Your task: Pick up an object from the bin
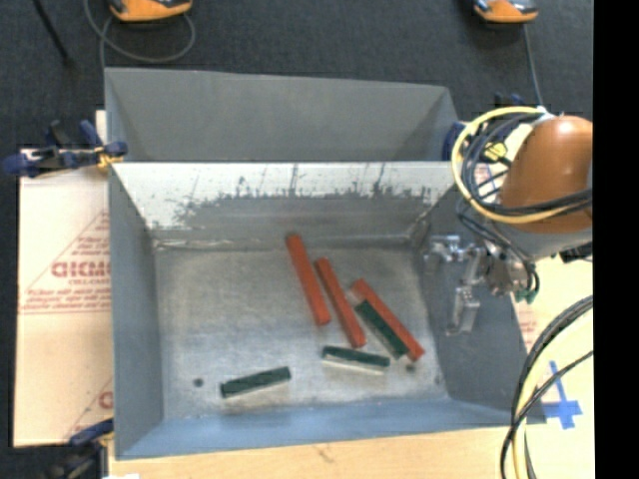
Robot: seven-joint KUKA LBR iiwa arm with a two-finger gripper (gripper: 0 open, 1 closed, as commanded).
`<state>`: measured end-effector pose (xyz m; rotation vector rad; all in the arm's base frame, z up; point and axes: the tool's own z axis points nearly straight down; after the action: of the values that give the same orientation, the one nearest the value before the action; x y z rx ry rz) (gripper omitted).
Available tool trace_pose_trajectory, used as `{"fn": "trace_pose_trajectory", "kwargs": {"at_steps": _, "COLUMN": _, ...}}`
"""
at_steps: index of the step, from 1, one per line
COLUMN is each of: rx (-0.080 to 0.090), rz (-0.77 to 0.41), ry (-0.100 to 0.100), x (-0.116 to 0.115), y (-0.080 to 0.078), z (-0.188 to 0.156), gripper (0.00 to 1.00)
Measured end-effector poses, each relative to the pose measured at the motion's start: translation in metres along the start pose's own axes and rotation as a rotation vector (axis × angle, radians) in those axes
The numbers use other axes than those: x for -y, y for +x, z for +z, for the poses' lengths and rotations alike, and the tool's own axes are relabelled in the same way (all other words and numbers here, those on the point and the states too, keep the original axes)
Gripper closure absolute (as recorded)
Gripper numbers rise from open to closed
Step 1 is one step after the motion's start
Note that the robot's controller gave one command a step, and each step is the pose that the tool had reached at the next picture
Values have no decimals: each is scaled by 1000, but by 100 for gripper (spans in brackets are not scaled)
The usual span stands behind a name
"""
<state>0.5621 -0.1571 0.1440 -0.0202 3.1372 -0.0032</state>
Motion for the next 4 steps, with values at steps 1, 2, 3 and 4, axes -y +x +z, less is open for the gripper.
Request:
{"fn": "trace_pose_trajectory", "kwargs": {"at_steps": 1, "rx": -3, "rz": 14, "ry": -4, "x": -68, "y": -34, "z": 76, "gripper": 0}}
{"fn": "trace_pose_trajectory", "kwargs": {"at_steps": 2, "rx": 6, "rz": -15, "ry": -3, "x": -123, "y": -81, "z": 71, "gripper": 0}}
{"fn": "trace_pose_trajectory", "kwargs": {"at_steps": 3, "rx": 0, "rz": -658, "ry": -2, "x": -112, "y": 1, "z": 73, "gripper": 0}}
{"fn": "trace_pose_trajectory", "kwargs": {"at_steps": 4, "rx": 4, "rz": -676, "ry": -5, "x": -176, "y": -6, "z": 71, "gripper": 0}}
